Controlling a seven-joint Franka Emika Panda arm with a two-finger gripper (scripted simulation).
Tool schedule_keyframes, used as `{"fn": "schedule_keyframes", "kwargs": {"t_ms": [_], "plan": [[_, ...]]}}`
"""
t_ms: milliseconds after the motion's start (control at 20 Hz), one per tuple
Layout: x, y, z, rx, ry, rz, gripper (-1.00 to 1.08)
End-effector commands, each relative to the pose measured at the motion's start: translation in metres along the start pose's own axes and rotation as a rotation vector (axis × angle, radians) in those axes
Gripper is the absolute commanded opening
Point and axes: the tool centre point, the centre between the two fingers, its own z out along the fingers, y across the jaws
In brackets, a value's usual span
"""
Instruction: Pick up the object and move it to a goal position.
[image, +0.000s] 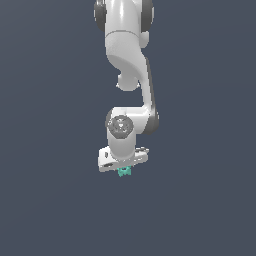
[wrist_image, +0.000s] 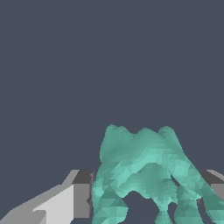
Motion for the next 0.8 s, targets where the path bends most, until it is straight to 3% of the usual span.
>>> {"fn": "schedule_keyframes", "kwargs": {"t_ms": [0,750], "plan": [[-0.0011,-0.0004,0.0023,0.001,-0.004,0.0,-1.0],[-0.0093,-0.0046,-0.003,0.0,0.0,0.0,-1.0]]}}
